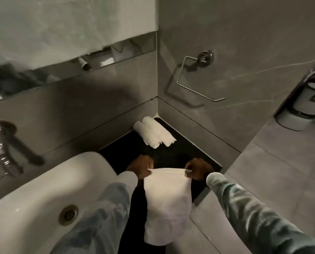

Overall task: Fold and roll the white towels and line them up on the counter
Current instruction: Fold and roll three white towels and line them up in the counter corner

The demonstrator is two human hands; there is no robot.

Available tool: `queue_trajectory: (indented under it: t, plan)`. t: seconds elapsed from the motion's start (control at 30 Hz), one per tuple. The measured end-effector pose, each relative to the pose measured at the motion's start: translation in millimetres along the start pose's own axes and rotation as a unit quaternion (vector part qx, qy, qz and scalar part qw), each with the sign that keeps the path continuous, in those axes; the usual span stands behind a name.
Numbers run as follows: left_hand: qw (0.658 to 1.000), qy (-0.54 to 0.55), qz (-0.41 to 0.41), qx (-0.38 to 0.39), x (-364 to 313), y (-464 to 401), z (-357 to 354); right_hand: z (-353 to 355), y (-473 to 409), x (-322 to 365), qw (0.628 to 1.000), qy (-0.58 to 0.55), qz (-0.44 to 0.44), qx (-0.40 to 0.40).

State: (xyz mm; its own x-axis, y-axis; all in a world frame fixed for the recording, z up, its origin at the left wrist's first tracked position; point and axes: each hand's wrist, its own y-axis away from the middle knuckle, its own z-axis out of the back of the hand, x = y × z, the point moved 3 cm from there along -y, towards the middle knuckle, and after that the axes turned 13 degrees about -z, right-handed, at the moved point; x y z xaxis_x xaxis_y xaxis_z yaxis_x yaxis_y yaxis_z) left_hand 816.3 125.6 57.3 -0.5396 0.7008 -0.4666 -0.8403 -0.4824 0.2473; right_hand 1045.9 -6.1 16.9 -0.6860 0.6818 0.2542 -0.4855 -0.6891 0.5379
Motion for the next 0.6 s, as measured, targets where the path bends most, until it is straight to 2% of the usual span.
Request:
queue_trajectory:
  t: [0.1, 0.23, 0.3, 0.4, 0.5, 0.6]
  plan:
    - [1.0, 0.023, 0.008, -0.018, 33.1, -40.2, -20.2, -15.3, -46.4, -9.3, 0.999, -0.034, -0.031, -0.021]
    - [0.999, 0.025, -0.02, -0.012, 80.3, -89.4, -50.6, -33.8, -90.4, -12.3, 0.996, -0.037, -0.056, -0.056]
    - [0.999, 0.001, -0.047, 0.0, 83.5, -99.9, -54.9, -37.1, -98.5, -8.0, 0.994, -0.002, -0.028, -0.104]
    - [0.996, -0.02, -0.09, 0.007, 87.1, -105.1, -54.4, -39.8, -102.0, -3.9, 0.98, 0.073, 0.075, -0.167]
    - [0.985, -0.047, -0.157, 0.057, 86.8, -105.5, -48.8, -49.2, -98.7, -15.6, 0.971, 0.124, 0.135, -0.151]
    - [0.971, -0.068, -0.214, 0.084, 82.3, -100.5, -41.2, -50.5, -85.1, -26.8, 0.97, 0.149, 0.141, -0.128]
